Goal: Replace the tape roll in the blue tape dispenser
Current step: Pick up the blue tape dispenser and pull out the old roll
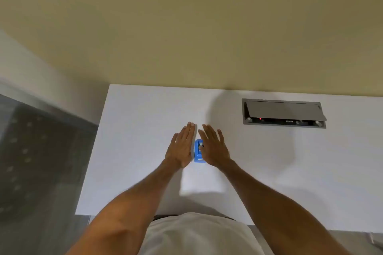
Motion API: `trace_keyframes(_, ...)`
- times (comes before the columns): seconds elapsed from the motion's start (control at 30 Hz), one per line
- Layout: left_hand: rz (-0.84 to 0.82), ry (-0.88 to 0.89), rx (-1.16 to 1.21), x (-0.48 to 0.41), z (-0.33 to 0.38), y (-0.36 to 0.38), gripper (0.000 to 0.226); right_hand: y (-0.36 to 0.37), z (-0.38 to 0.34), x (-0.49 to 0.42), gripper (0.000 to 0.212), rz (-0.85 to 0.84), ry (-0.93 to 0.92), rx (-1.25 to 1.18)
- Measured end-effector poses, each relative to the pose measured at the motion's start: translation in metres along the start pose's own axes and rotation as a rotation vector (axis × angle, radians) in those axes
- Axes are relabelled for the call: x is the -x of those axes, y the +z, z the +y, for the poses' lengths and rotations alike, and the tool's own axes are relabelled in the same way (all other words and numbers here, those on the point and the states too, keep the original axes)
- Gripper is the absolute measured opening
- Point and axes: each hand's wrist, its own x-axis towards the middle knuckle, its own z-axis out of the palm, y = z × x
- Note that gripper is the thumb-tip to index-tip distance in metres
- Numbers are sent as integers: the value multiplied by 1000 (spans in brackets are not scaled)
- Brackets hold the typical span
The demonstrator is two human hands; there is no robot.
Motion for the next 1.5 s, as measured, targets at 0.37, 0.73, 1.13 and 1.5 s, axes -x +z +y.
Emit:
trace_keyframes(0.37, -230, 30, 21, -1, -2, 30, 92, 20, 7, -5, 60, -85, 54, -54)
trace_keyframes(0.73, -244, 51, 71, -13, -8, 36, 91, 26, 7, -11, 61, -78, 109, -89)
trace_keyframes(1.13, -200, -53, 127, -19, 2, 41, 90, 28, 8, -20, 53, -54, 123, -116)
trace_keyframes(1.5, -187, -76, 88, -17, -2, 42, 87, 24, 8, -26, 51, -27, 104, -132)
